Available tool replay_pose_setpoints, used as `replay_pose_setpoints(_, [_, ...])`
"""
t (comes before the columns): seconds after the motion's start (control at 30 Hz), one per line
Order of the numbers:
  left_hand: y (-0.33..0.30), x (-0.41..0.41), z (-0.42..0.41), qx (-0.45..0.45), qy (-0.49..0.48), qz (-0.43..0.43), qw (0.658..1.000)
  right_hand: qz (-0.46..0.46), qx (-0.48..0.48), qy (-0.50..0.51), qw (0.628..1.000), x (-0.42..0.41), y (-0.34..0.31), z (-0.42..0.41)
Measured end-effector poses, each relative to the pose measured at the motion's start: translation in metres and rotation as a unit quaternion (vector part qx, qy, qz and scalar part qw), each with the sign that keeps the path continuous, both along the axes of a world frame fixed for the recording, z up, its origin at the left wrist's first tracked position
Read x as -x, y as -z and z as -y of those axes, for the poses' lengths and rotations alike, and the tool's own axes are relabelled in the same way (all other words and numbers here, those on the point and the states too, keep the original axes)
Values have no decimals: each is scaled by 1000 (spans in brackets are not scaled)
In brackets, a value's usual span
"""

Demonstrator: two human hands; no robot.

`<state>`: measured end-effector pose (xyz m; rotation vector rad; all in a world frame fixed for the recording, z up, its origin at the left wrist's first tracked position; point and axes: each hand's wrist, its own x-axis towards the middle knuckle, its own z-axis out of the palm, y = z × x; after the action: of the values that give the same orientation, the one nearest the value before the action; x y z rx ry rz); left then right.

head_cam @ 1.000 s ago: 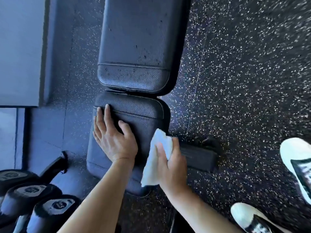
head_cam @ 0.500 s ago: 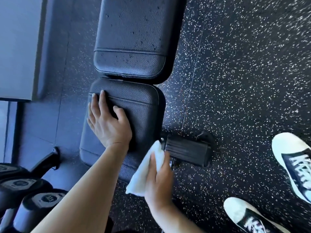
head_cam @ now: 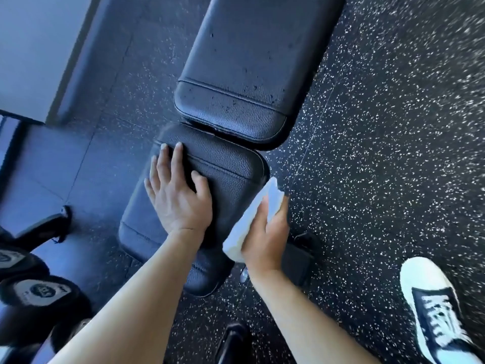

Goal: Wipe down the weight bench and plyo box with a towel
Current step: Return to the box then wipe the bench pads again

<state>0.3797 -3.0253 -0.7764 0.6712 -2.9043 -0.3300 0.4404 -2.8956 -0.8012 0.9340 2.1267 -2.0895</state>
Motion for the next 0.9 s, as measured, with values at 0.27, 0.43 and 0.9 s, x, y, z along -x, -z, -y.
replay_pose_setpoints(0.27, [-1, -1, 0, -1, -2, 12, 1000, -21, -80, -257, 963, -44, -25, -34])
replay_pose_setpoints(0.43, [-3, 0, -1, -6, -8, 15, 1000, -123, -183, -279, 935, 31, -51, -67])
replay_pose_setpoints(0.9, [-4, 1, 1, 14, 3, 4, 1000, -311, -497, -406, 700, 206, -32, -56])
